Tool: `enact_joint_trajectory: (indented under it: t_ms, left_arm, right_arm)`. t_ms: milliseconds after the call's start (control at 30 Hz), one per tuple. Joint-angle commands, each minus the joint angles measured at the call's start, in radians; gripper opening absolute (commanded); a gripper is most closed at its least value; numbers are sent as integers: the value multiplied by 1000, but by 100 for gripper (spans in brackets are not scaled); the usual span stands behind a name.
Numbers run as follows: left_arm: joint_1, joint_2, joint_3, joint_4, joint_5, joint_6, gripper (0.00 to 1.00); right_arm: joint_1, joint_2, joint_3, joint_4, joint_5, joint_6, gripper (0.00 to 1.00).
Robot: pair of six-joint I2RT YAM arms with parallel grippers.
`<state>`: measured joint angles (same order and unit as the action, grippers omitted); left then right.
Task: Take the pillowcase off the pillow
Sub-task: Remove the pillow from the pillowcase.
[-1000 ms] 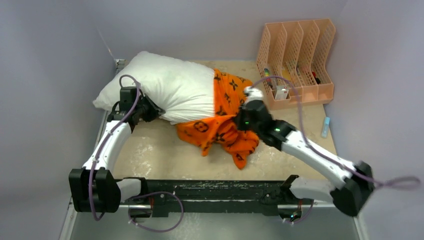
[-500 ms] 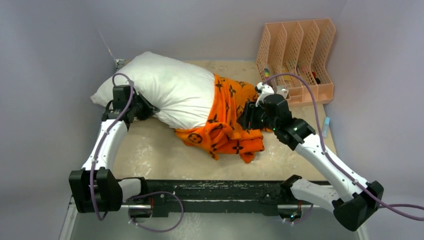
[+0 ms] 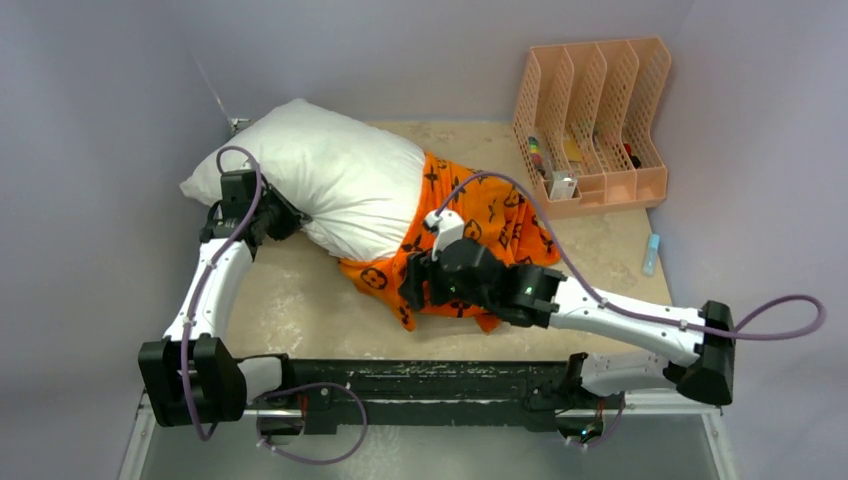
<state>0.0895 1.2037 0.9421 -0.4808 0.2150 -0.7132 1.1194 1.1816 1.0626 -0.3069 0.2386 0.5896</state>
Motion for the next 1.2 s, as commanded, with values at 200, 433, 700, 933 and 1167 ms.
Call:
enact_joint_trajectory:
  t_ms: [200,433,700,933,1167]
  left_arm:
    - [12,-14,84,87,-31,7,0]
    - [12,-10,96,73,-48,13,0]
    - [25,63,146,78,-93,28,0]
    - [81,110,220,57,-80,49,0]
    - [144,105,265,-14,-31,125,0]
  right_arm:
    - [46,205,37,140,89,129,70]
    - [-92,341,67,210,-53,-8,15]
    - [-192,-119,-283,-524,290,504,0]
    - [-240,-355,-222,-685,304,628,0]
    - [-247,-231,-74,-850,589,720,0]
